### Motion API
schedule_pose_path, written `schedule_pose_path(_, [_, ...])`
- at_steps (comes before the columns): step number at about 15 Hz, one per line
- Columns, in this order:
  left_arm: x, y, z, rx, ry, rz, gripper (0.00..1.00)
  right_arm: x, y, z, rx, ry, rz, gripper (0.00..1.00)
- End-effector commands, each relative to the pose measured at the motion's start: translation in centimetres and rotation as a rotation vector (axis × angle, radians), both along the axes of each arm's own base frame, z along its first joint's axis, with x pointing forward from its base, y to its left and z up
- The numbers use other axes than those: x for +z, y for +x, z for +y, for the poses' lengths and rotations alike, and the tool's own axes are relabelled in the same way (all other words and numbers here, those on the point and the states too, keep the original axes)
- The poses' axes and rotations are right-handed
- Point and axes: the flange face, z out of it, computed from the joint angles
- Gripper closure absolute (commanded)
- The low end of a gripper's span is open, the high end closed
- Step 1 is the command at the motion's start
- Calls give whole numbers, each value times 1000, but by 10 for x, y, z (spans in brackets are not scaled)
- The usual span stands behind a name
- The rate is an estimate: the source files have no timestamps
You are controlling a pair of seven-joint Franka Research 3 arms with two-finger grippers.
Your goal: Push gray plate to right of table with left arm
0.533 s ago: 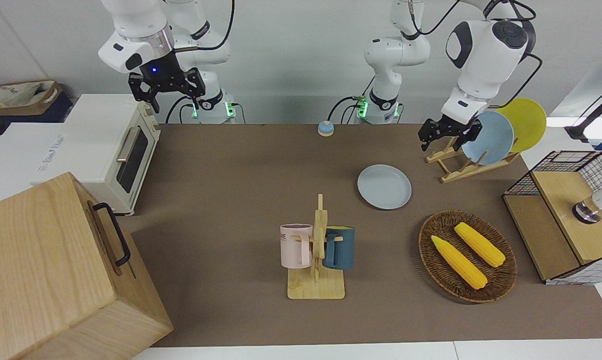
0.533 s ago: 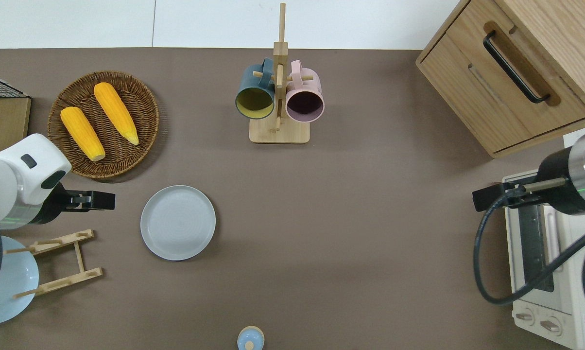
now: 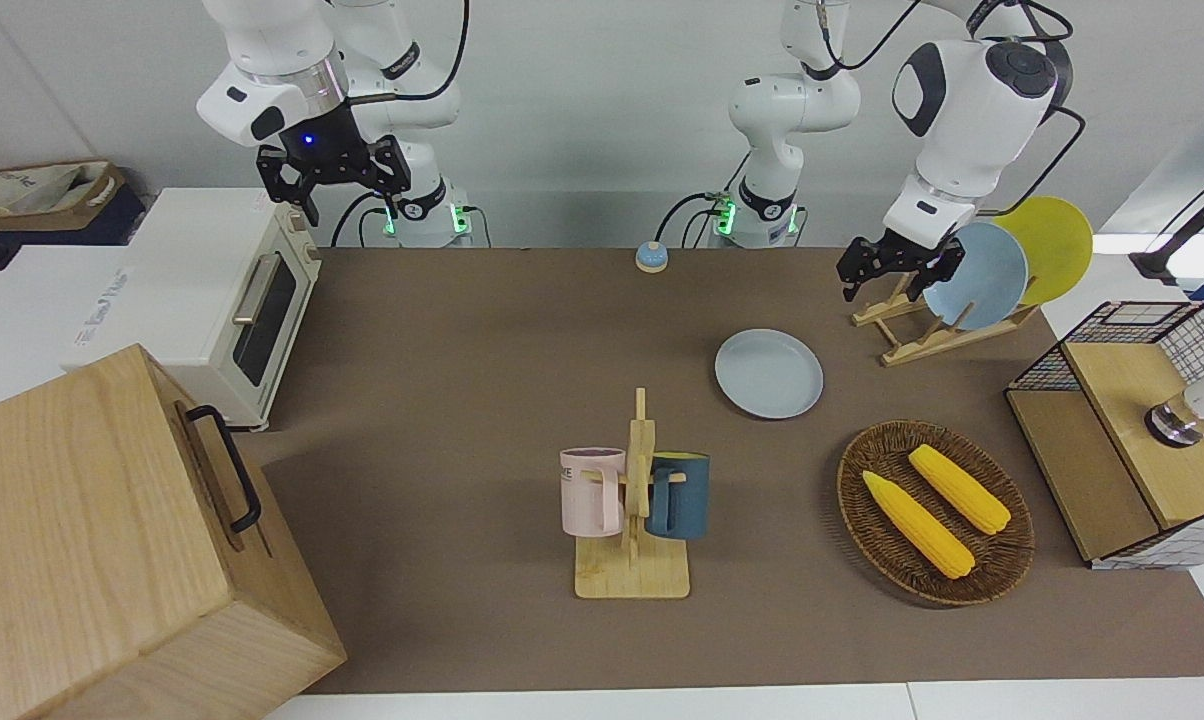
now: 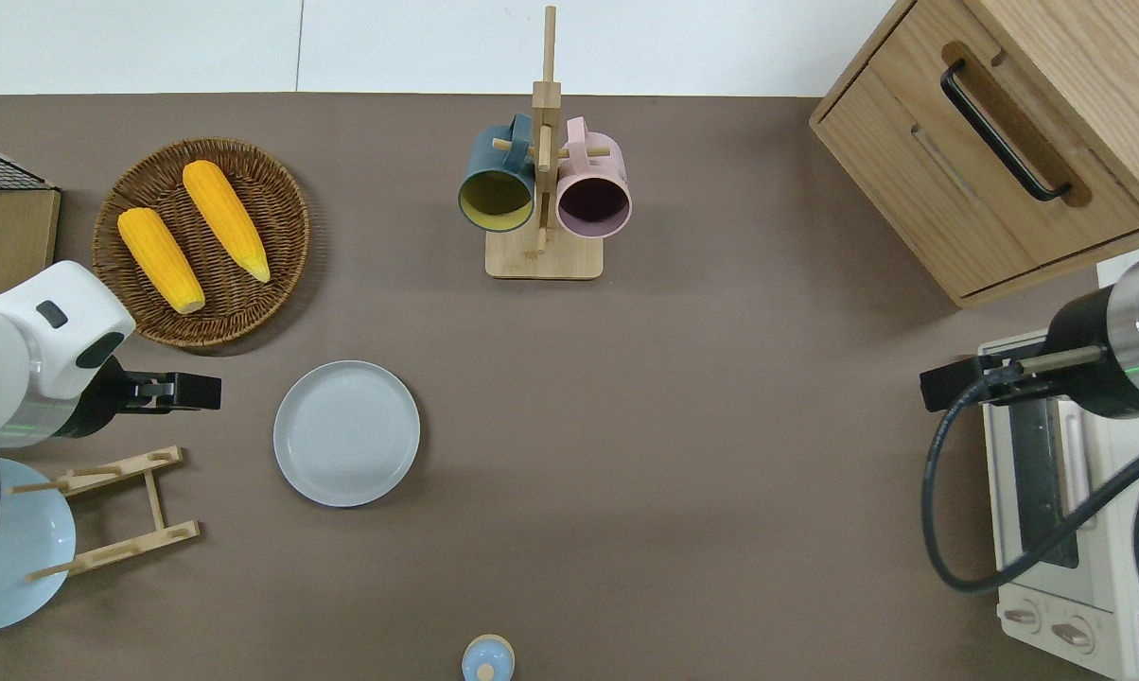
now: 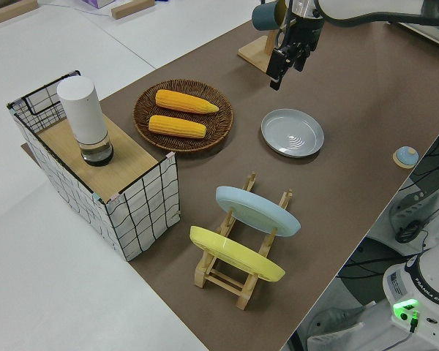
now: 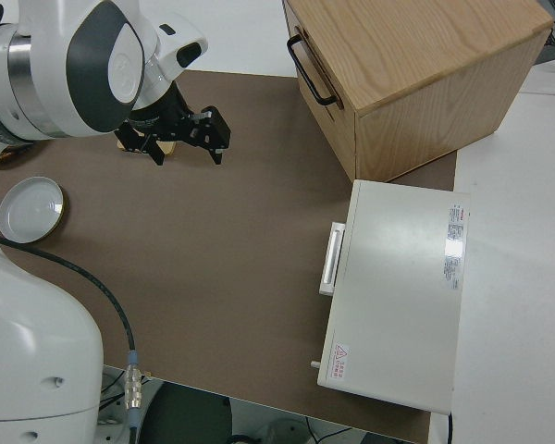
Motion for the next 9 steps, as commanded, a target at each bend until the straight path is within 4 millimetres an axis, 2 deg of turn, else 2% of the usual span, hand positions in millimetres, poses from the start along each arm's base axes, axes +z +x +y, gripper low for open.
schedule_pose_path(1, [4,-4,-2,8,0,9,0,4,-2,-2,-8,9,5,17])
schedule_pose_path(7, [2,-5,2,17,-1,12,0,4,-2,-2,-8,9,5,17])
schedule_pose_path(9, [0,-6,10,36,-8,15,0,4,-2,-2,-5,9,5,17])
